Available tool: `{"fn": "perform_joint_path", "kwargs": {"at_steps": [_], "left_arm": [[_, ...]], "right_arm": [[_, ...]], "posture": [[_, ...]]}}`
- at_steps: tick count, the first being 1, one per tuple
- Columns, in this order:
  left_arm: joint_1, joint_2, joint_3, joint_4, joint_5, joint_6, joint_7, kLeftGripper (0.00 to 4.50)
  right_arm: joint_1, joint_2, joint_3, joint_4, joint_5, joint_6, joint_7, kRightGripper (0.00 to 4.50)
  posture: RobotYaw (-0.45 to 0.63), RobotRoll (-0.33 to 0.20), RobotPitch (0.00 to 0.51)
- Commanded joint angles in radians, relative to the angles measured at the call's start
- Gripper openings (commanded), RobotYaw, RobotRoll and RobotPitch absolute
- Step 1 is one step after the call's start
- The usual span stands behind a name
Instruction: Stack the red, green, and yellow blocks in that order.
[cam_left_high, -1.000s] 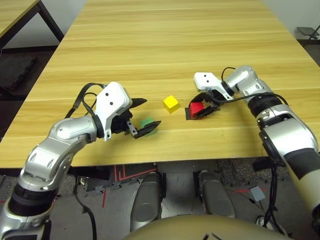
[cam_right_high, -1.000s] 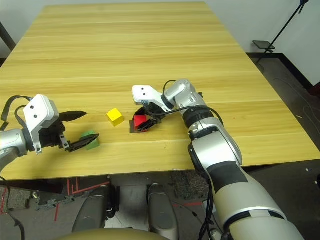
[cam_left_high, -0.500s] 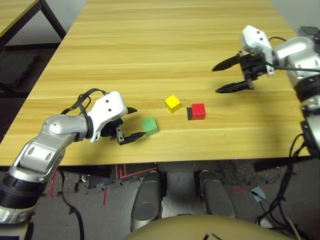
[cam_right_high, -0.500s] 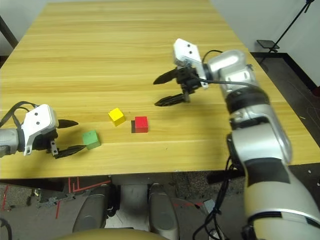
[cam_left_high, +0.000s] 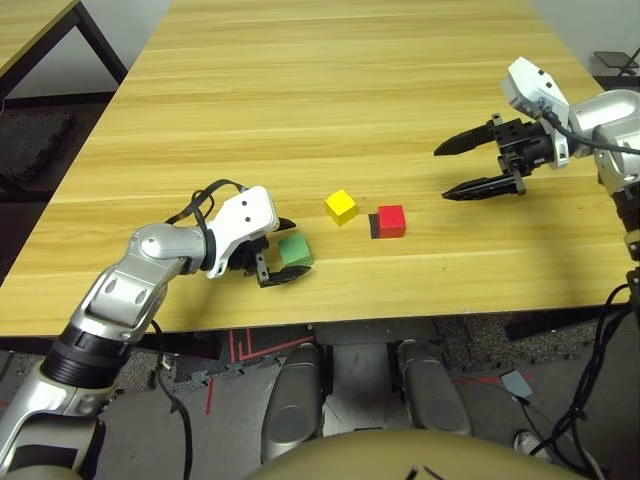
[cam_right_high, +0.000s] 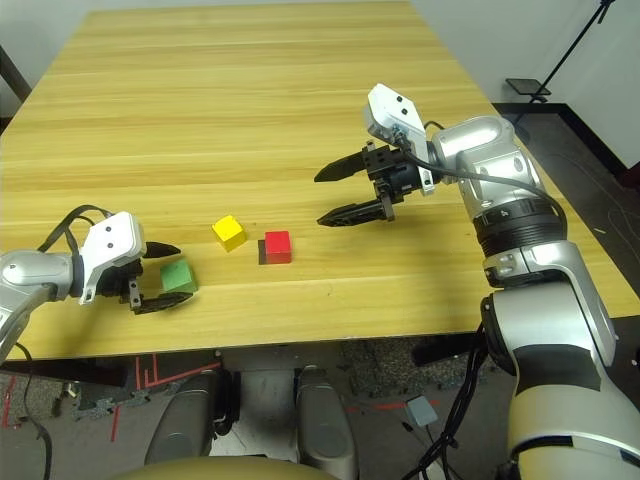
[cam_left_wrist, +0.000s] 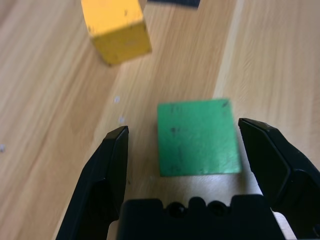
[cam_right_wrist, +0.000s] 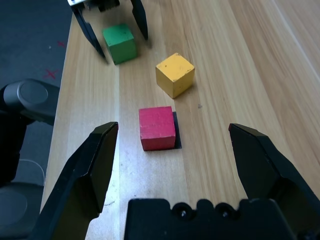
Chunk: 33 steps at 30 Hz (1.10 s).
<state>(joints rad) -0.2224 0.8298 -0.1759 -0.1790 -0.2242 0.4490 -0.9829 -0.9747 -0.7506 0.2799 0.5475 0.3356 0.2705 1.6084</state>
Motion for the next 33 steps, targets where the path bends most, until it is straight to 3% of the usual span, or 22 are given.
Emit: {"fn": "perform_joint_path", "kwargs": {"at_steps": [1, 7, 12, 15, 23, 27, 33], "left_arm": [[-0.005, -0.02, 0.009, 0.013, 0.011, 0.027, 0.029, 3.91], [-0.078, 0.002, 0.026, -0.118, -0.059, 0.209, -0.001, 2.09], [-0.266, 0.002, 0.004, -0.206, -0.152, 0.374, -0.051, 2.11], [-0.406, -0.046, -0.051, -0.182, -0.173, 0.409, -0.08, 2.11], [-0.601, -0.211, -0.236, 0.138, -0.034, 0.177, -0.173, 2.11], [-0.646, -0.302, -0.267, 0.299, 0.016, 0.072, -0.192, 2.11], [-0.676, -0.382, -0.283, 0.481, 0.096, -0.075, -0.212, 2.11]], "right_arm": [[0.013, 0.004, -0.03, -0.027, -0.008, 0.015, 0.006, 4.5], [0.073, -0.022, -0.032, -0.125, 0.034, 0.055, 0.006, 4.5], [0.128, -0.02, -0.058, -0.206, 0.042, 0.1, 0.003, 4.5], [0.164, -0.02, -0.072, -0.248, 0.049, 0.121, -0.003, 4.5], [0.244, -0.033, -0.1, -0.342, 0.052, 0.158, -0.017, 4.5], [0.287, -0.044, -0.12, -0.398, 0.061, 0.188, -0.028, 4.5], [0.332, -0.07, -0.148, -0.444, 0.072, 0.217, -0.047, 4.5]], "posture": [[0.32, -0.154, 0.093], [0.31, -0.14, 0.092], [0.29, -0.12, 0.095], [0.29, -0.114, 0.095], [0.21, -0.104, 0.09], [0.18, -0.105, 0.09], [0.15, -0.104, 0.092]]}}
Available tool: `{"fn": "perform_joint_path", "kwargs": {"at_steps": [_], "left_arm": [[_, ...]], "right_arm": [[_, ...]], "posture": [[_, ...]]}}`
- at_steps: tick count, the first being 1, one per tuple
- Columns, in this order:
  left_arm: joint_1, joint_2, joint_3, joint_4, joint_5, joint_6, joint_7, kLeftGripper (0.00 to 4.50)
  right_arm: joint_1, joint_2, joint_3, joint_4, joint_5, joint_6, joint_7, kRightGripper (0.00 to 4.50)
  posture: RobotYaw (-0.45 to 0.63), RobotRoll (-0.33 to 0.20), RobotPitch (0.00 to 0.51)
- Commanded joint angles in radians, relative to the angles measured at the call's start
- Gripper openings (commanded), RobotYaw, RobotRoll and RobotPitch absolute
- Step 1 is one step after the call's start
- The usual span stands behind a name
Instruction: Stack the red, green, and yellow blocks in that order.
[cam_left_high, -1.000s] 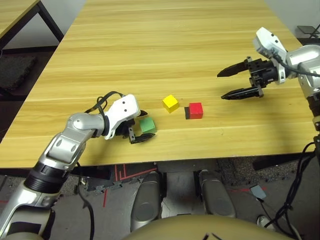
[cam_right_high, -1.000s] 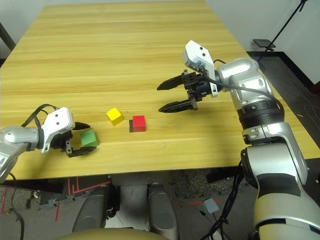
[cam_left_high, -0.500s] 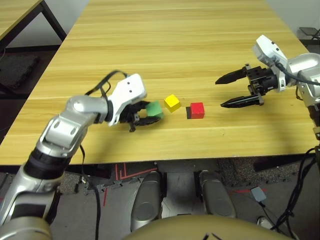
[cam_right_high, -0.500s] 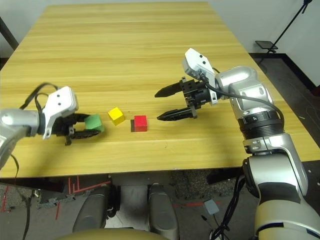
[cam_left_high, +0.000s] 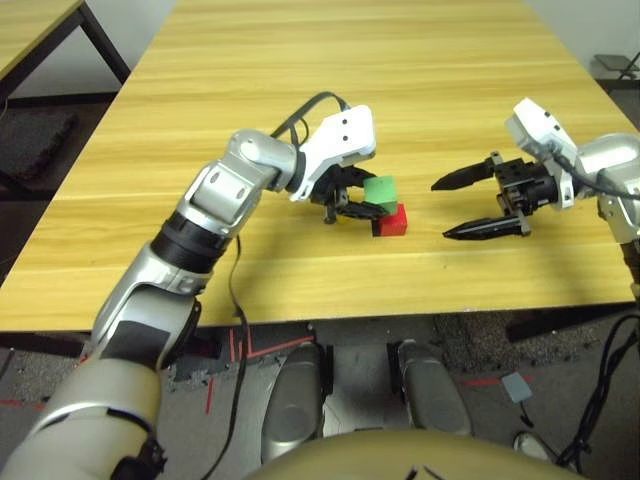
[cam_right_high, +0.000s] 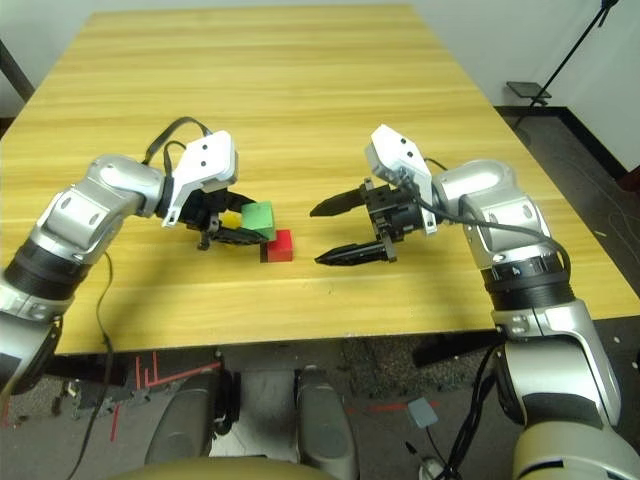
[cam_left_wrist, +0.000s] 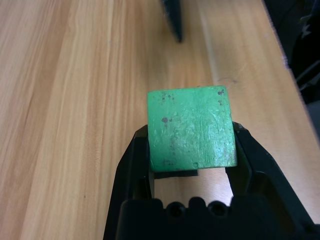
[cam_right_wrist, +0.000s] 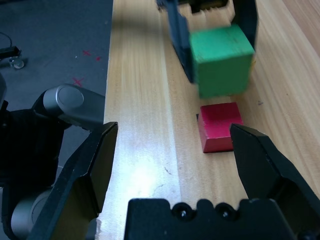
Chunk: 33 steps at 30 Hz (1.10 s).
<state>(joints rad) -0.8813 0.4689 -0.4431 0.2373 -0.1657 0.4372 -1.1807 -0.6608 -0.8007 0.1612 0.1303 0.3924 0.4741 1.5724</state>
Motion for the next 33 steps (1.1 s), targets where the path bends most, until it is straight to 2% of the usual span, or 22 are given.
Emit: {"fn": "perform_joint_path", "kwargs": {"at_steps": [1, 8, 17, 33], "left_arm": [[-0.019, -0.03, -0.016, 0.079, 0.047, -0.074, -0.017, 2.11], [-0.023, -0.076, -0.01, 0.114, 0.081, -0.077, -0.022, 2.11], [-0.048, -0.129, 0.003, 0.17, 0.102, -0.048, -0.001, 2.11], [-0.036, -0.125, -0.001, 0.185, 0.13, -0.051, -0.022, 2.11]], "right_arm": [[0.023, -0.025, -0.034, -0.028, 0.016, 0.016, -0.015, 4.5], [0.023, -0.056, -0.044, 0.038, -0.013, -0.039, -0.029, 4.5], [0.008, -0.05, -0.039, 0.075, -0.02, -0.056, -0.039, 4.5], [0.013, -0.045, -0.042, 0.045, -0.007, -0.022, -0.065, 4.5]], "posture": [[0.15, -0.104, 0.092], [0.14, -0.103, 0.094], [0.14, -0.103, 0.102], [0.13, -0.098, 0.109]]}}
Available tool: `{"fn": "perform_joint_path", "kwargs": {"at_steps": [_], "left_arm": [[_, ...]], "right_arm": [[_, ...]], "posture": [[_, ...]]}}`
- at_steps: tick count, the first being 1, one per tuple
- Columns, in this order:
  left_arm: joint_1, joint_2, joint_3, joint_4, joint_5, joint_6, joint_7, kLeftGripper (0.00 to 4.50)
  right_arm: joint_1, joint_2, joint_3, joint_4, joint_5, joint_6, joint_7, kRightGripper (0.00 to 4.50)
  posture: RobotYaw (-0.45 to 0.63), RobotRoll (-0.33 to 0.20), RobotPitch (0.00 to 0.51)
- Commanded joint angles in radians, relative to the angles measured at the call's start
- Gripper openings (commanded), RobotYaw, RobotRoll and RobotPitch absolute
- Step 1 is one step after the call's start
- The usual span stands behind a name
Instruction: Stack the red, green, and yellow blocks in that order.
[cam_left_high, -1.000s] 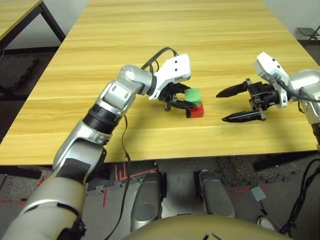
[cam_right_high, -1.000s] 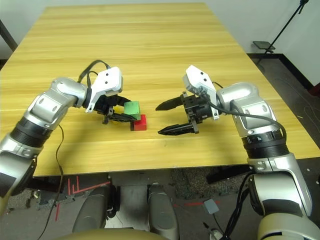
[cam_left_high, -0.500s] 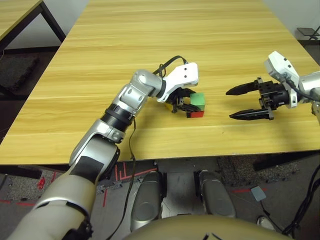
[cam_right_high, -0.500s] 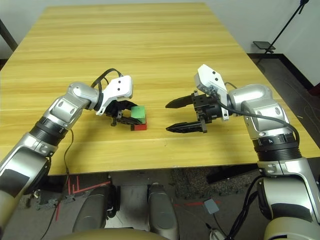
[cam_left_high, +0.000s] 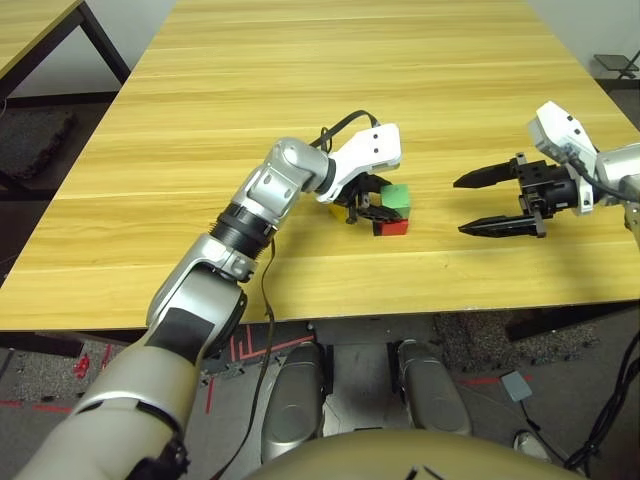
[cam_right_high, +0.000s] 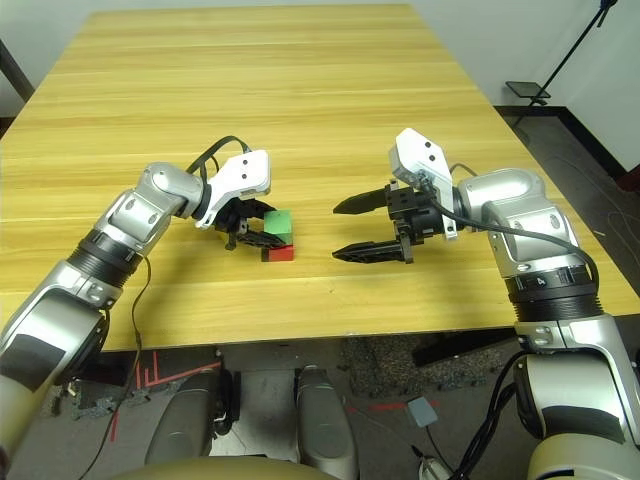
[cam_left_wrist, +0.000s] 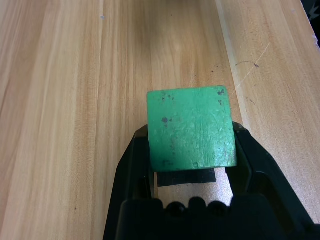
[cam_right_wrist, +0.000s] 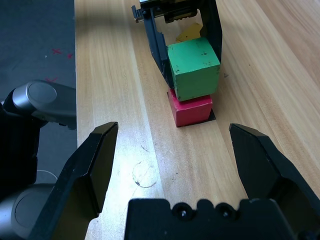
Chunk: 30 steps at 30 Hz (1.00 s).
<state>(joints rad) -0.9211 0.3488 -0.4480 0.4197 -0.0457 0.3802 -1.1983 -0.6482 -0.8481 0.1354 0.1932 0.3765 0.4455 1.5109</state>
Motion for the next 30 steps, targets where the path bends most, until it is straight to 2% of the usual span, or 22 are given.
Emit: {"fn": "perform_joint_path", "kwargs": {"at_steps": [1, 14, 21, 25, 30], "left_arm": [[0.004, -0.007, 0.004, 0.002, 0.009, 0.008, -0.004, 2.11], [-0.007, -0.025, -0.014, -0.005, 0.023, 0.059, -0.004, 2.11], [0.005, -0.015, 0.002, -0.057, 0.02, 0.111, -0.002, 4.43], [0.014, 0.019, 0.055, -0.192, -0.014, 0.248, 0.03, 4.47], [0.085, 0.179, 0.12, -0.452, -0.039, 0.485, 0.074, 4.47]], "right_arm": [[0.001, 0.003, -0.016, -0.019, 0.01, 0.007, -0.004, 4.5], [0.009, 0.008, -0.015, -0.038, 0.011, 0.022, -0.013, 4.5], [0.011, 0.014, -0.017, -0.046, 0.014, 0.029, -0.019, 4.5], [0.015, 0.01, -0.02, -0.051, 0.016, 0.032, -0.021, 4.5], [0.02, 0.005, -0.023, -0.048, 0.016, 0.033, -0.016, 4.5]], "posture": [[0.13, -0.098, 0.111], [0.13, -0.094, 0.117], [0.14, -0.094, 0.115], [0.15, -0.093, 0.113], [0.16, -0.092, 0.107]]}}
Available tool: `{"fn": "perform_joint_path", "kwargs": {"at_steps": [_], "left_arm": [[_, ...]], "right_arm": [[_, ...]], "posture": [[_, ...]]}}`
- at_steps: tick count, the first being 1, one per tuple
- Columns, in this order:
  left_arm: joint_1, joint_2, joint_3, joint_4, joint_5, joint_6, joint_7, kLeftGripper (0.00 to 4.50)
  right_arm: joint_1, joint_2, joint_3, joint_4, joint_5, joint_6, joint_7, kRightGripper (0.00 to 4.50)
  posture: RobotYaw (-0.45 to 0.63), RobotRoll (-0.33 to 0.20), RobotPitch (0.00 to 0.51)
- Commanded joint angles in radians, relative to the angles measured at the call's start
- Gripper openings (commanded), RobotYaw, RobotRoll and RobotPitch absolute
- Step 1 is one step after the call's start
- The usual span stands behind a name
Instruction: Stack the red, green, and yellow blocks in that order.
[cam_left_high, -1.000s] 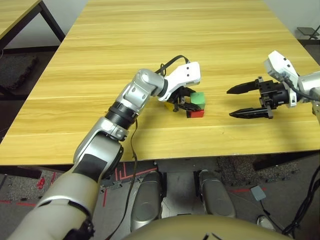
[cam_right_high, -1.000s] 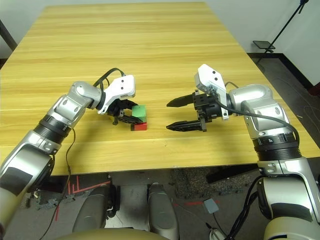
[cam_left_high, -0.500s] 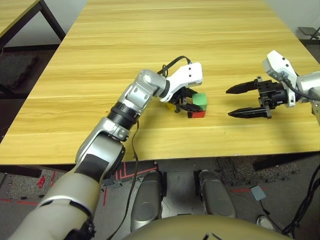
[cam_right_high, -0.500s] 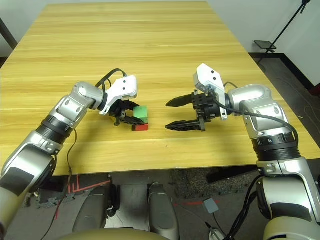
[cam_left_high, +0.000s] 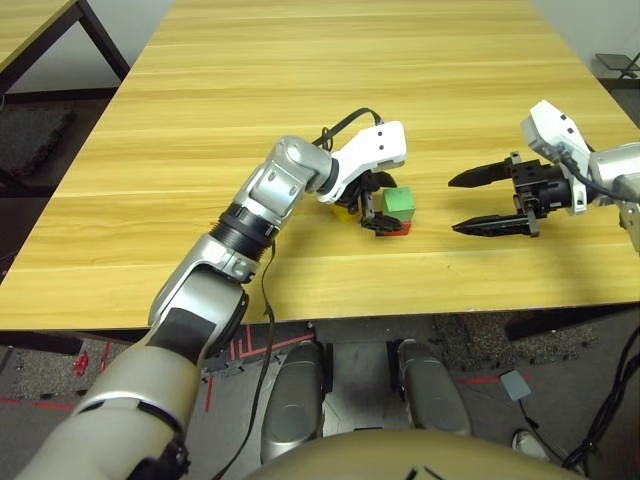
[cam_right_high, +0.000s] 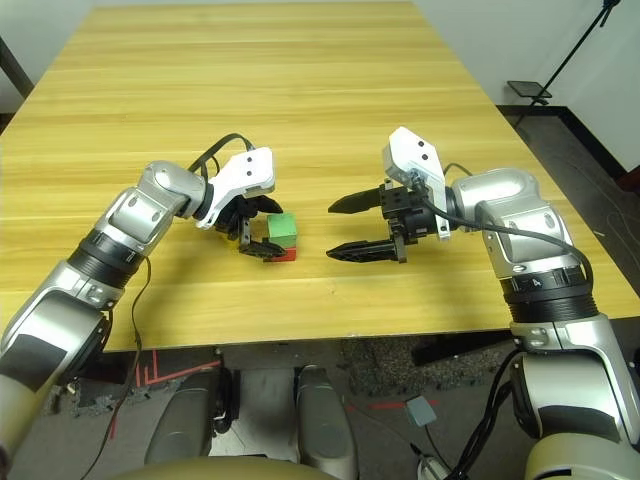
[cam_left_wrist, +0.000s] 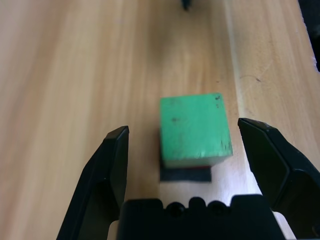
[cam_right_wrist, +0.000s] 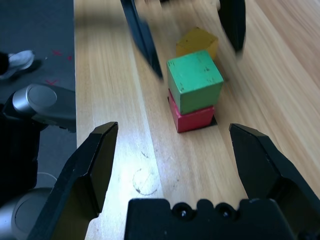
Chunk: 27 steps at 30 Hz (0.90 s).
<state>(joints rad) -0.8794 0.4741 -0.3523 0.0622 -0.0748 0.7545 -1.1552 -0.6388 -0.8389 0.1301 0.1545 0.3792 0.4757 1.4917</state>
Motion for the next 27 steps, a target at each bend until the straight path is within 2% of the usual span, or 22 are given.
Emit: {"fn": "perform_joint_path", "kwargs": {"at_steps": [1, 4, 8, 15, 25, 27], "left_arm": [[0.064, 0.079, 0.03, -0.126, -0.006, 0.147, 0.053, 4.47], [0.13, 0.104, 0.058, -0.175, -0.014, 0.221, 0.125, 4.47], [0.195, 0.073, 0.08, -0.154, -0.024, 0.223, 0.215, 4.47], [0.219, -0.006, 0.086, -0.09, -0.027, 0.165, 0.319, 4.47], [0.269, -0.06, 0.039, -0.099, -0.023, 0.167, 0.374, 4.47], [0.27, -0.068, 0.037, -0.095, -0.019, 0.178, 0.394, 4.09]], "right_arm": [[0.009, -0.003, -0.017, -0.008, 0.013, 0.002, 0.003, 4.5], [0.0, 0.005, -0.015, -0.001, 0.011, 0.0, 0.003, 4.5], [-0.014, 0.012, -0.009, 0.012, 0.005, -0.005, 0.01, 4.5], [-0.036, 0.018, -0.003, 0.03, -0.004, -0.01, 0.023, 4.5], [-0.025, 0.017, -0.006, 0.025, -0.004, -0.005, 0.02, 4.5], [-0.024, 0.018, -0.007, 0.026, -0.005, -0.006, 0.019, 4.5]], "posture": [[0.17, -0.092, 0.105], [0.17, -0.095, 0.103], [0.18, -0.103, 0.099], [0.19, -0.114, 0.096], [0.18, -0.111, 0.099], [0.18, -0.111, 0.099]]}}
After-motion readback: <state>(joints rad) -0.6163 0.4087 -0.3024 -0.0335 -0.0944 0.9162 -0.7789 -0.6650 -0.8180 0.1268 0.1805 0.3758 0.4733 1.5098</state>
